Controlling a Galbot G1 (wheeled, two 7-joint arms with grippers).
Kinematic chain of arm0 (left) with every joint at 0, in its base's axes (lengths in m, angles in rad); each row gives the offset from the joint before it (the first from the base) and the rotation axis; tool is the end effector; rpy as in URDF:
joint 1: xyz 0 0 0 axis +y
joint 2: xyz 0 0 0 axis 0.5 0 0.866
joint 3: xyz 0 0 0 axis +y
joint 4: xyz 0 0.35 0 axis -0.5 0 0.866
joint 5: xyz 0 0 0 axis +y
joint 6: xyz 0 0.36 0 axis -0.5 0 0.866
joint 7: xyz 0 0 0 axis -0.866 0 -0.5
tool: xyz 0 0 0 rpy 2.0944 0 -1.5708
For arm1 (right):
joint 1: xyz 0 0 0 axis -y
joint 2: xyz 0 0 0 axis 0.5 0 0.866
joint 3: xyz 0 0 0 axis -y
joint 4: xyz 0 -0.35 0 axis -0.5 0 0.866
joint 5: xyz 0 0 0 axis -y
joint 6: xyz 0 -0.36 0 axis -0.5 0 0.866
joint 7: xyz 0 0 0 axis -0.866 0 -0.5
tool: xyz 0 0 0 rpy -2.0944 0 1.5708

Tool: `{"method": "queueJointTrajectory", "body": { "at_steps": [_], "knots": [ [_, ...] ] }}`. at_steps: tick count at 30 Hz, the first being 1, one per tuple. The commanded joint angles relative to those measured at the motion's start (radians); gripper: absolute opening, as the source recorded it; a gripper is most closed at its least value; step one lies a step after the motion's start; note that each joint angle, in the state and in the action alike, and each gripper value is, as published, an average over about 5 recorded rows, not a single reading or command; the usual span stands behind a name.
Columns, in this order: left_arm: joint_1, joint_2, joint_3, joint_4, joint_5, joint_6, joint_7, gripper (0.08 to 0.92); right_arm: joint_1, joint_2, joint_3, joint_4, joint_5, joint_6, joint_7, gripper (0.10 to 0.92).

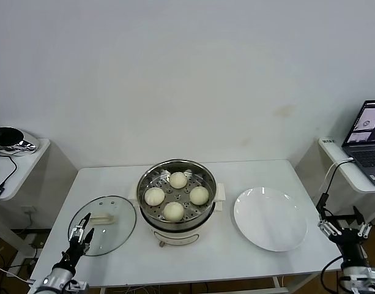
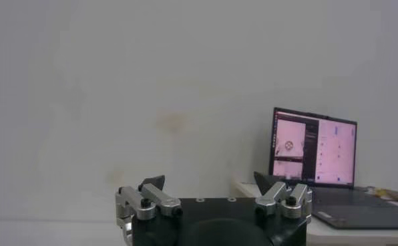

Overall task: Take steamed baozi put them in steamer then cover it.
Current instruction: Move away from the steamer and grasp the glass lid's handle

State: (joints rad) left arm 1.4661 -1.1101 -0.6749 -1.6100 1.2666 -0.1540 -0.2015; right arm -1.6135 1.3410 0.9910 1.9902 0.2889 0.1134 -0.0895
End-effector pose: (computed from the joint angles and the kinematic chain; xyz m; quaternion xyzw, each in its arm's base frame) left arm 0.2123 0.1979 -0.3975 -0.0754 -0.6502 -0.7557 0.0210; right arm 0.1595 -0.1906 -0.2961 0.1065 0.9909 -0.0760 0.0301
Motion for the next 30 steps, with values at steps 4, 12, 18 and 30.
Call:
{"method": "queueJointTrajectory", "body": {
  "at_steps": [4,12,18,30],
  "knots": [
    [-0.213,0.012,0.059,0.206,0.051,-0.005,0.009,0.823,-0.040,0.024,0.026,0.022,-0.010,0.006,0.001,0.823],
    [-0.280,-0.005,0.091,0.290,0.073,-0.005,0.009,0.823,-0.049,0.027,0.035,0.019,-0.012,0.010,-0.003,0.823],
    [-0.328,-0.006,0.106,0.339,0.078,-0.004,0.009,0.823,-0.049,0.032,0.032,0.010,-0.017,0.014,-0.003,0.823],
    [-0.341,0.001,0.121,0.336,0.069,-0.016,0.026,0.771,-0.044,0.042,0.015,-0.003,-0.028,0.019,-0.004,0.823]
  ]
}}
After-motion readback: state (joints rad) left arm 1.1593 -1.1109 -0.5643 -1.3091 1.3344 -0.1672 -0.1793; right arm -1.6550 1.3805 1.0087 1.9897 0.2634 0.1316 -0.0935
